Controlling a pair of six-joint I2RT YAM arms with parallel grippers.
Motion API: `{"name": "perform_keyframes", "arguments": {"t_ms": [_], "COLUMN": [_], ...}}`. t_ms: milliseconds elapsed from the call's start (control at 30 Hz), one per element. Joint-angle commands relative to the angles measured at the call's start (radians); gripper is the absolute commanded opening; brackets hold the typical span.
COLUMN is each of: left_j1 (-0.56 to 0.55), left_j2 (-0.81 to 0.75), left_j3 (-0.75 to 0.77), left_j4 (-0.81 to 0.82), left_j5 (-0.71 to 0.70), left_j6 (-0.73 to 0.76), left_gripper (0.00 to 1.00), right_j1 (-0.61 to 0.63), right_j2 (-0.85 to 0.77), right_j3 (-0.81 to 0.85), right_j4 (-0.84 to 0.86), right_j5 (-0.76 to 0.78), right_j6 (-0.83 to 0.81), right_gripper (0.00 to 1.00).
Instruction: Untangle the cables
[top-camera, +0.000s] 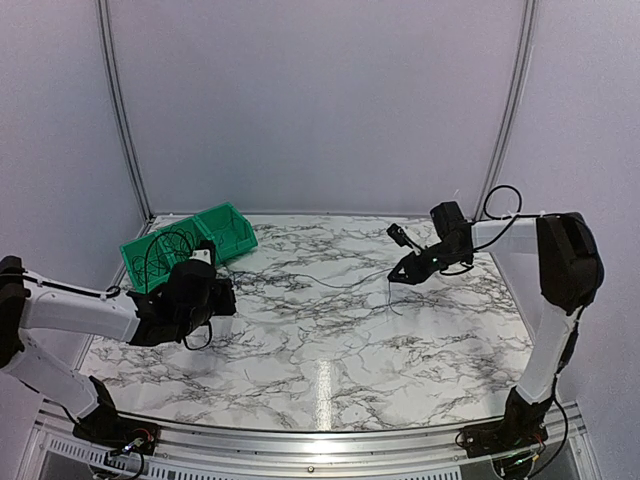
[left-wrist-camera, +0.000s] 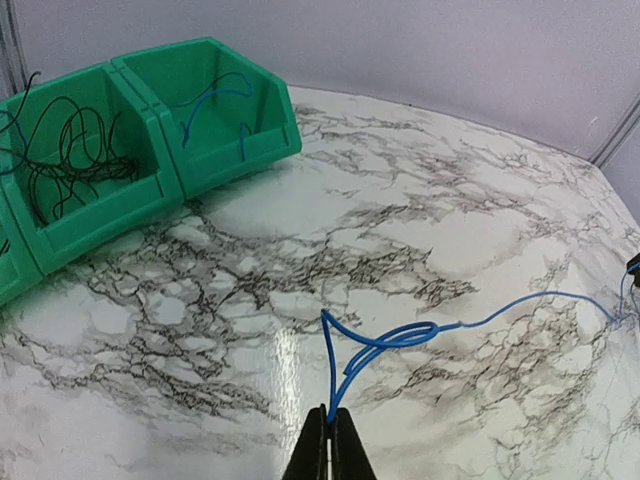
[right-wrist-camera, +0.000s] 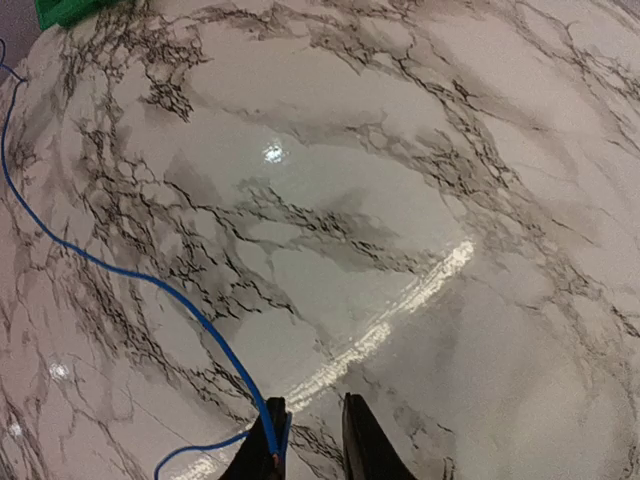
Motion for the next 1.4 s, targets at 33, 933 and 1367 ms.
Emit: {"name": "perform_keyframes", "arguments": {"t_ms": [33, 933, 1367], "left_j1": [0.075, 0.446, 0.533], "left_j2": [0.016, 0.381, 0.619], "left_j3": [0.208, 1.255, 1.537], "left_j4": [-0.120, -0.578, -0.612], "left_j5": [0.082, 0.216, 0.238], "left_j6": [0.106, 0.356, 0.377], "left_gripper": [0.00, 0.00, 0.00], "right_j1": [0.030, 0.008, 0.009], "right_j2": [-0.020, -0.391, -0.349], "right_j3": [0.042, -0.186, -0.190], "right_j4": [-0.094, -0.065, -0.065], "right_j5": [-0.153, -0.106, -0.088], "right_j6": [-0.066, -0.179, -0.196], "right_gripper": [0.39, 0.47, 0.47]}}
